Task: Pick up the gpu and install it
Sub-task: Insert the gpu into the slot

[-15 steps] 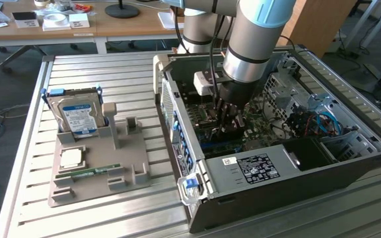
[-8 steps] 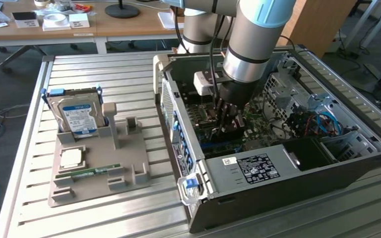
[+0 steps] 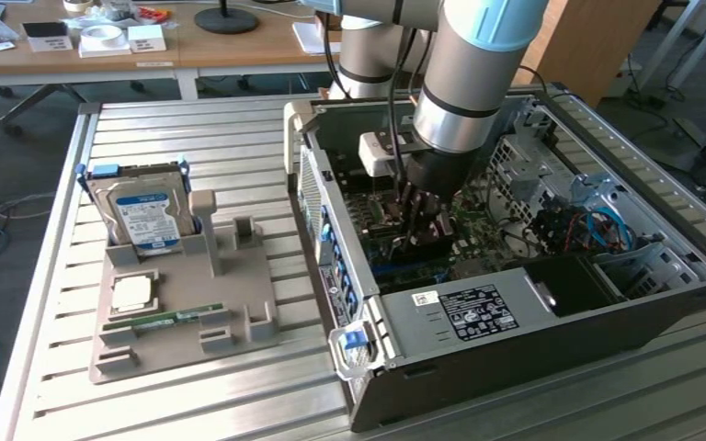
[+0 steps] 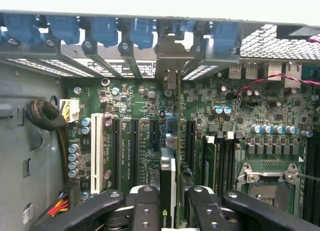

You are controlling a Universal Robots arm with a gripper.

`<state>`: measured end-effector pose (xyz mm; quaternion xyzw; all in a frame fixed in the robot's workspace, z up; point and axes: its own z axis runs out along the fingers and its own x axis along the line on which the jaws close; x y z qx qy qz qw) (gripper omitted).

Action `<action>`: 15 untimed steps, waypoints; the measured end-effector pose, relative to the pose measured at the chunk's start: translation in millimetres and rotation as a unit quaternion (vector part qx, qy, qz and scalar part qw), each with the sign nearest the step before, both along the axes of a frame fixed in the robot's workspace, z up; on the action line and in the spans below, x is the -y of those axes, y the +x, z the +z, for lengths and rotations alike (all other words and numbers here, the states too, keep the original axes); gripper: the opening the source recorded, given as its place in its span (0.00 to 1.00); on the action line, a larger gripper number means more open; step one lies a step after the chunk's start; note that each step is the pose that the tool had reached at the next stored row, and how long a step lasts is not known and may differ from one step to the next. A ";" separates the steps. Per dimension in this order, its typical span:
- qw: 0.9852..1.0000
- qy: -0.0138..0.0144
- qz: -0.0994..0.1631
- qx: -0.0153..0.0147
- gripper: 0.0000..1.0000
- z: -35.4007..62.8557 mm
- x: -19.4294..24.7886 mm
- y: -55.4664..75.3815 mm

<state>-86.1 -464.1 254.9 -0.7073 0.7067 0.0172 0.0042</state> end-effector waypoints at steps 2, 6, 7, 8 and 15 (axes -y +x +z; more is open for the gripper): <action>1.000 0.000 -0.010 0.000 0.26 0.0 0.0 0.0; 1.000 0.000 -0.016 0.000 0.26 0.0 0.0 0.0; 1.000 0.000 -0.016 0.000 0.26 0.0 0.0 0.0; 1.000 0.000 -0.016 0.000 0.26 -0.1 0.0 -0.1; 1.000 0.000 -0.016 0.000 0.26 -1.0 0.1 -1.2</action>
